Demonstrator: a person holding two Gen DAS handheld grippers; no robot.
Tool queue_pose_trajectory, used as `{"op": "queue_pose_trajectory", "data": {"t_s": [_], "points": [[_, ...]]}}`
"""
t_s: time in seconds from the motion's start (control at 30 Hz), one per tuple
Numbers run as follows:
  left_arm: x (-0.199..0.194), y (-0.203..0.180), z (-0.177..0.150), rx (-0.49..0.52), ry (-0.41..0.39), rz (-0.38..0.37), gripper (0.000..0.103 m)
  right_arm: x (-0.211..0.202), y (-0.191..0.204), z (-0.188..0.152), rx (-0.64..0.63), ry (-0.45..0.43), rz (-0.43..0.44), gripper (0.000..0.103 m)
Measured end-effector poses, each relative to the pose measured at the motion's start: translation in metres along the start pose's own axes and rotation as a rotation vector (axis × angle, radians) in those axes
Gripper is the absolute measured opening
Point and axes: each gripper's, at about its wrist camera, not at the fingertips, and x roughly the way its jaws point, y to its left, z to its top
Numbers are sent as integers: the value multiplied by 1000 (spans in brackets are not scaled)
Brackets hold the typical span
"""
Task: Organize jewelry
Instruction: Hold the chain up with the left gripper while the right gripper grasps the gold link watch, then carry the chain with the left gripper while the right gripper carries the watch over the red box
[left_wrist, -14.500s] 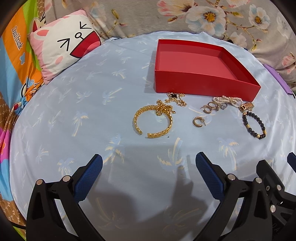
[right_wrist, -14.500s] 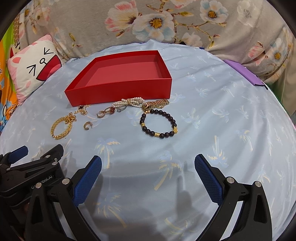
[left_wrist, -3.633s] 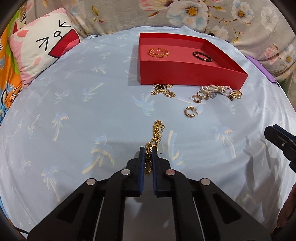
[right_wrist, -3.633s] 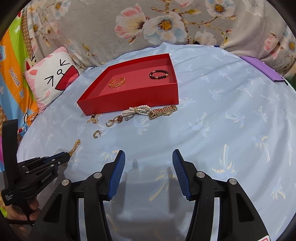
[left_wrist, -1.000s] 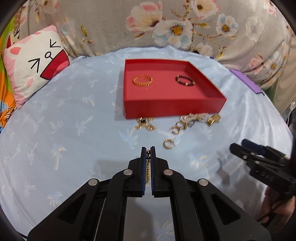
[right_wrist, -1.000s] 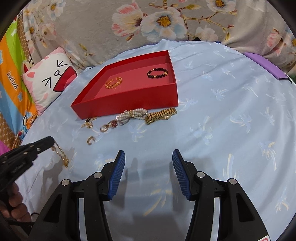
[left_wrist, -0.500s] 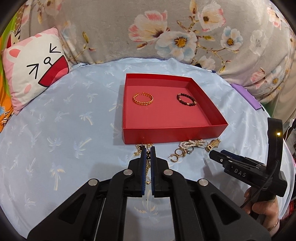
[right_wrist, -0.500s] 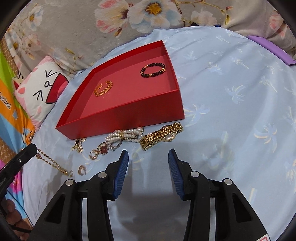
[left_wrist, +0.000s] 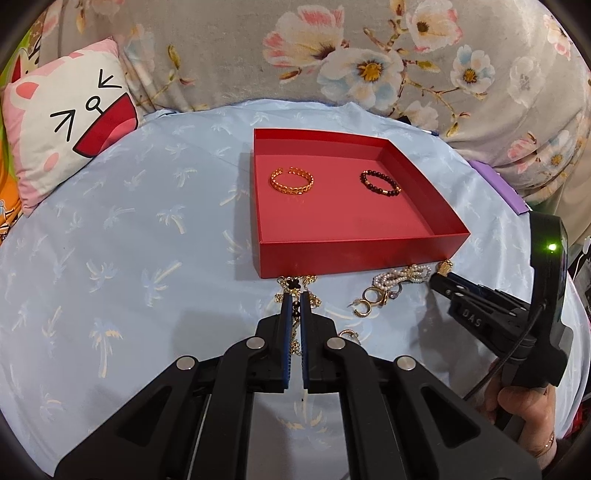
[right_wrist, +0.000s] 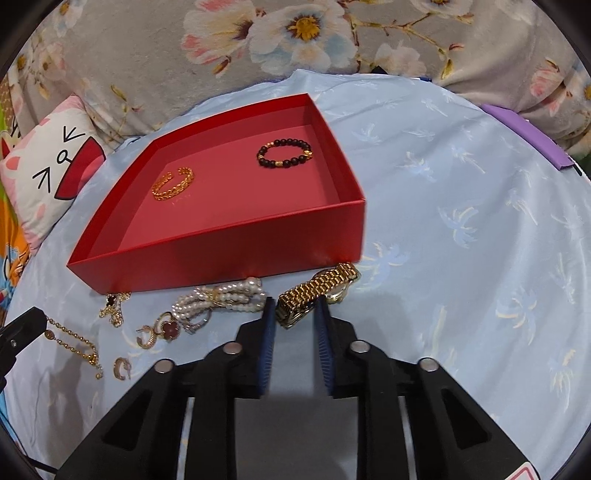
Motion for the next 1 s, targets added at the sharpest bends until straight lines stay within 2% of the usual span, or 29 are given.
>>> {"op": "queue_pose_trajectory", "data": {"t_s": [0.23,0.37,0.47,0.6,0.77,1.0], "points": [[-1,0,-2,1,2,0,3,-15,-24,-7,38,20,-16,13],[-2,-3,-2,4,4,-5,3,-12,-25,-4,33,16,-27,20],[-3,-7,-2,11,3,-10,3,-10,-23,-4,17,8,-42,20],[-6,-10,-1,11,-1,-13,3,-14,-26,-5,18,2,-38,12],[-13,-13,4,14,-13,-18,3,-41,-28,-3,13,-39,-6,11],[-33,-16,21,18,-36,-75,3,-93,-22,20,-34,-124,70,11]]}}
